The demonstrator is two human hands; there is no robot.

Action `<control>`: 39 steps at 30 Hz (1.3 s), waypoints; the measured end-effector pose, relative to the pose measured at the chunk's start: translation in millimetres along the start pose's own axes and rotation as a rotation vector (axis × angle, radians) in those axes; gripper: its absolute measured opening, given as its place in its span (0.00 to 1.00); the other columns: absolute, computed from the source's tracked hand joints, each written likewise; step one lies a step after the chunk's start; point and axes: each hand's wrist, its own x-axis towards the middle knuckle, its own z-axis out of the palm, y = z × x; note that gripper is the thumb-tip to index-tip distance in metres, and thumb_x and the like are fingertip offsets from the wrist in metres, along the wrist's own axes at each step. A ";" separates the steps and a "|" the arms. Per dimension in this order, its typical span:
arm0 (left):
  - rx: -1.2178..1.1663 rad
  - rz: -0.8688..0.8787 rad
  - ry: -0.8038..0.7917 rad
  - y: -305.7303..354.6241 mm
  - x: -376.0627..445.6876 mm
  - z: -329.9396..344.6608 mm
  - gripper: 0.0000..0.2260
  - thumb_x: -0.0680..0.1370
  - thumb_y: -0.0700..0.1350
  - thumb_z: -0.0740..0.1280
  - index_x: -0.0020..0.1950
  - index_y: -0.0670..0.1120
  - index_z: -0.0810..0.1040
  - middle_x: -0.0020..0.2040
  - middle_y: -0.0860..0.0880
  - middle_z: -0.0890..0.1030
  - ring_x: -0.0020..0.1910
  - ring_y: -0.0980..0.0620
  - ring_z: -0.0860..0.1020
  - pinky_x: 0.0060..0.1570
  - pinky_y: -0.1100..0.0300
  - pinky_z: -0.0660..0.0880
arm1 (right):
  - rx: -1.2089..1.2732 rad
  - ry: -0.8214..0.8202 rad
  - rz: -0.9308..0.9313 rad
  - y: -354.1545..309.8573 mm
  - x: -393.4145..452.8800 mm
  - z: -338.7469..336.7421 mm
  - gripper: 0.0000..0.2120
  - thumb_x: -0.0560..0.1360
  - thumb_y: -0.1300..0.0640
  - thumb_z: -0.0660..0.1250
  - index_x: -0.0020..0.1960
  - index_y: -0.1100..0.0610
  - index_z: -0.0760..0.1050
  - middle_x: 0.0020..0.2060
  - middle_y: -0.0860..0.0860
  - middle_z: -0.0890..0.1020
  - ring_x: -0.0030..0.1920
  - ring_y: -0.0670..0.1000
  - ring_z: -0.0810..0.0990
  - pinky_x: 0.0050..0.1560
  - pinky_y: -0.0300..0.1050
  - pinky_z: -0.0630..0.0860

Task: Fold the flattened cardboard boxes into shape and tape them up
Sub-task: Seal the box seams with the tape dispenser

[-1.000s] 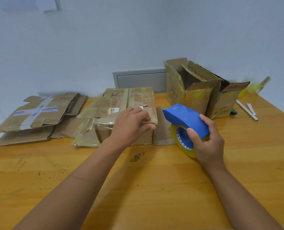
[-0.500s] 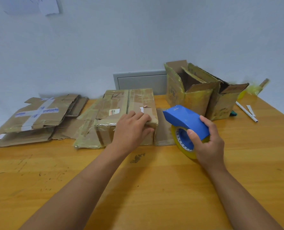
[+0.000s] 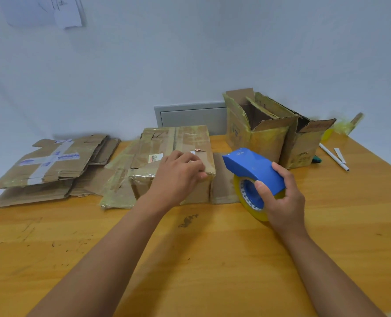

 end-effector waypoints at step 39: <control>0.097 0.030 0.077 -22.3 -17.6 3.7 0.07 0.79 0.48 0.70 0.54 0.48 0.82 0.56 0.49 0.83 0.49 0.43 0.79 0.41 0.52 0.75 | -0.026 0.083 0.110 -20.3 -6.9 55.5 0.32 0.73 0.42 0.73 0.72 0.51 0.68 0.63 0.43 0.73 0.64 0.48 0.74 0.62 0.55 0.76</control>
